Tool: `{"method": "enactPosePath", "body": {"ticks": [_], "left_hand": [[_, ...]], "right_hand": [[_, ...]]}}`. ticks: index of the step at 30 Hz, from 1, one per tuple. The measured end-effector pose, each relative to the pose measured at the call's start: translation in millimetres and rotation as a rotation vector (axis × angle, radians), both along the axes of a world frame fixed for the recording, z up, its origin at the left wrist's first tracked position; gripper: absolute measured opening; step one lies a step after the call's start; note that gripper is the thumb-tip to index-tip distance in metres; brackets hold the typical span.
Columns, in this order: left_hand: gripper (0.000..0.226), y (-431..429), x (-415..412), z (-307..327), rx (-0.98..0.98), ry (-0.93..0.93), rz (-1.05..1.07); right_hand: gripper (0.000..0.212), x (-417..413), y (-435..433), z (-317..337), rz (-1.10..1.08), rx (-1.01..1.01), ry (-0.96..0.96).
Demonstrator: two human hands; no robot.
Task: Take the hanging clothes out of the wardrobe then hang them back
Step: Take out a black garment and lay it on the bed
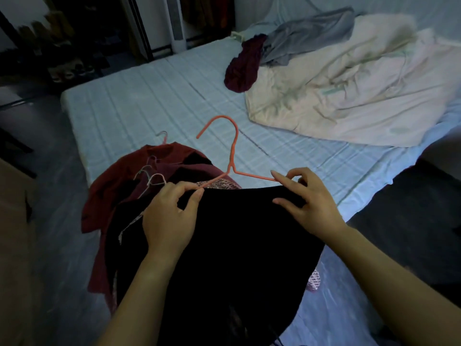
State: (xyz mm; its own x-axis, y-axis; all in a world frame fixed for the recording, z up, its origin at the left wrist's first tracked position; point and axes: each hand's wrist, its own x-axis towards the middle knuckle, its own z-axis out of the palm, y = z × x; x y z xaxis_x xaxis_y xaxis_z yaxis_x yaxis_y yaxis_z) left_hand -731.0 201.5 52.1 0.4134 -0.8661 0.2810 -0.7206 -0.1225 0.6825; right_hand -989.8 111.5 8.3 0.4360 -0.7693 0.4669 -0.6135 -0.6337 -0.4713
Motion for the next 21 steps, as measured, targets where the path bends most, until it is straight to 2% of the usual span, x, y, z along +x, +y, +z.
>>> {"method": "enactPosePath", "body": {"ticks": [5,12,18,21], "left_hand": [[0.012,-49.5,-63.6,-14.9,0.023,-0.022,-0.11],[0.019,-124.3,-230.8,-15.6,0.007,-0.024,-0.265],[0.022,-200.4,-383.8,15.0,-0.113,-0.019,-0.291],[0.02,-235.9,-429.0,31.9,-0.155,0.037,-0.281]], "right_hand": [[0.051,-70.4,-20.9,-14.8,-0.092,0.045,0.005],[0.052,-242.9,-57.2,-17.0,-0.248,0.035,-0.007],[0.049,-395.2,-127.8,21.0,-0.285,-0.062,0.023],[0.051,-443.0,-179.1,47.0,-0.261,-0.124,0.051]]}}
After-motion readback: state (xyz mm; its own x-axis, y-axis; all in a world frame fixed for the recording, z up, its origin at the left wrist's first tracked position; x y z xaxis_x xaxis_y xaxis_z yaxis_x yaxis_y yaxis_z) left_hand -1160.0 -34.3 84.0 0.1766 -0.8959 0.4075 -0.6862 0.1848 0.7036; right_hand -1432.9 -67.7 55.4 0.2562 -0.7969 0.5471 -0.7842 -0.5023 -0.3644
